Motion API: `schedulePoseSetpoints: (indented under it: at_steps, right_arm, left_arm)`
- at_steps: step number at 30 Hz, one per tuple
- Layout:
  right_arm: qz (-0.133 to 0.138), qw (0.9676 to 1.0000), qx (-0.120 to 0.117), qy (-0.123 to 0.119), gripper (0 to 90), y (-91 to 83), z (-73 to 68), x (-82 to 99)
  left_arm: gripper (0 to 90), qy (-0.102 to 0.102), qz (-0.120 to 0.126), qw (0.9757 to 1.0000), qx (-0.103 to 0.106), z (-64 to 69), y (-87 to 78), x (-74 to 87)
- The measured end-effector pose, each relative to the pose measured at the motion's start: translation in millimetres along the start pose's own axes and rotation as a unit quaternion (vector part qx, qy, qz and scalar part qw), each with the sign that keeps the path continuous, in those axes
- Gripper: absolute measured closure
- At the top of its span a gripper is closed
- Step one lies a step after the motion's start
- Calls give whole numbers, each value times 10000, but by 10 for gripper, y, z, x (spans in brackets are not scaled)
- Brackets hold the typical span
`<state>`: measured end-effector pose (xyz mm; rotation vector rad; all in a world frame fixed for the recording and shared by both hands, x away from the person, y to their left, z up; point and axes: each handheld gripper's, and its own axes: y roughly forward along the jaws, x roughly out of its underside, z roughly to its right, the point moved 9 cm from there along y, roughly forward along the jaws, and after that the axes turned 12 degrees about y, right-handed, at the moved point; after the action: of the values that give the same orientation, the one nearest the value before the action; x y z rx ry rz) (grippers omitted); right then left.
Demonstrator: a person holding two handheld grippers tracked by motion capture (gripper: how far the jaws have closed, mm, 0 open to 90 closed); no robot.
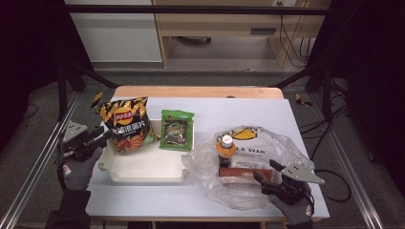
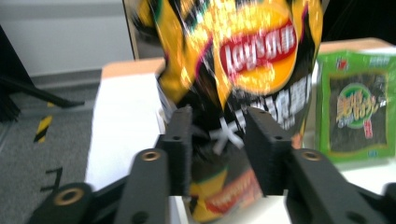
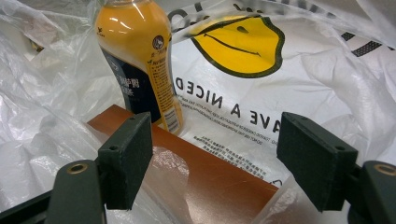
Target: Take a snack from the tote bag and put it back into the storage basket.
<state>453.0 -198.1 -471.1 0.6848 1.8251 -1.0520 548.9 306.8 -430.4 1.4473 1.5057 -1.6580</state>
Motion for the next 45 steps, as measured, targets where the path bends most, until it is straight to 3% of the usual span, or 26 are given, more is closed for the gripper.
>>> schedulePoseSetpoints:
  at_steps: [5,11,18,35,39,45]
  right_arm:
    - [-2,10000,-10,-4,274,3,2,4]
    - [-19,10000,-6,-6,275,8,-1,11]
    - [-21,10000,-9,8,276,7,3,14]
    - [-26,10000,-11,7,276,7,3,19]
    - [-9,10000,-2,17,277,-3,4,12]
    - [20,10000,-21,18,282,-17,-3,-12]
  left_arm:
    - [740,1,-254,9996,73,89,102,118]
    - [801,194,-551,9983,-88,90,264,167]
    - [825,243,-737,9968,-187,76,379,160]
    - [765,109,-765,9970,-86,22,392,131]
    - [728,26,-603,9982,-60,35,331,122]
    - [680,-95,-130,9999,5,104,93,30]
